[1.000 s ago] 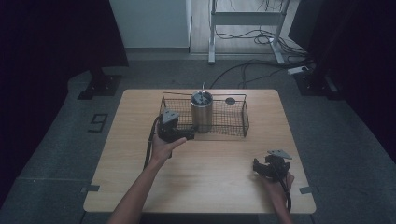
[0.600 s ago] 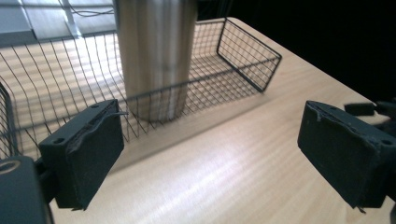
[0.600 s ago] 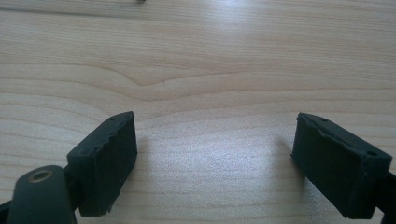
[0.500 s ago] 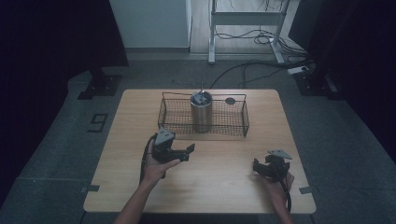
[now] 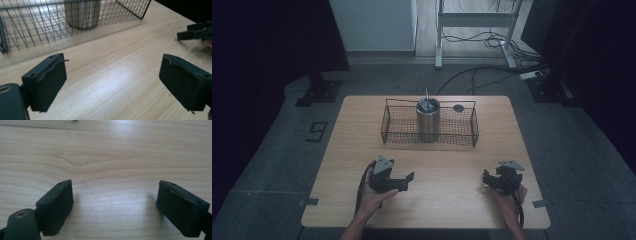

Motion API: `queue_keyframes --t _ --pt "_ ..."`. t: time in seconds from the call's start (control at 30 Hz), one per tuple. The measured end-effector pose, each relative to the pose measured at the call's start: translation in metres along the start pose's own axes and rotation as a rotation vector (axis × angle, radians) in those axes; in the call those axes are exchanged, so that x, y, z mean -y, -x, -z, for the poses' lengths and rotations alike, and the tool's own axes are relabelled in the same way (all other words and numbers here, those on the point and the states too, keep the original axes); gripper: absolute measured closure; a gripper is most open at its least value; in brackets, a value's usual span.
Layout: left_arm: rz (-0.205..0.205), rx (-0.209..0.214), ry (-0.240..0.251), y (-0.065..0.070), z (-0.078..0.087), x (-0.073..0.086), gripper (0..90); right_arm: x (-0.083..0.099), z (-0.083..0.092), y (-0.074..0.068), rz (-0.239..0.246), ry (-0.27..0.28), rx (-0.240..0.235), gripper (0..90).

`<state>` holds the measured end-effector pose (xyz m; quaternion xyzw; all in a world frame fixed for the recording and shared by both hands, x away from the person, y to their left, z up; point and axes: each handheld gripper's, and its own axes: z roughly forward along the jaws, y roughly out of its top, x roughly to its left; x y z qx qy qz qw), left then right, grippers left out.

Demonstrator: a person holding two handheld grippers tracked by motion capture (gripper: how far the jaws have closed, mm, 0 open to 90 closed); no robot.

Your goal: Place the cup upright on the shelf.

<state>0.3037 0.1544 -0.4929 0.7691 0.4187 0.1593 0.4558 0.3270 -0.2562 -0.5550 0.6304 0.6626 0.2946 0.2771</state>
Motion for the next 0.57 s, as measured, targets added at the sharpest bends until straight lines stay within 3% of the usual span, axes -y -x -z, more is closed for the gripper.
queue_keyframes --t 0.57 --pt "0.052 -0.031 -0.011 -0.012 -0.001 0.013 9.8 0.000 0.000 0.000 -0.002 -0.001 0.000 13.6"
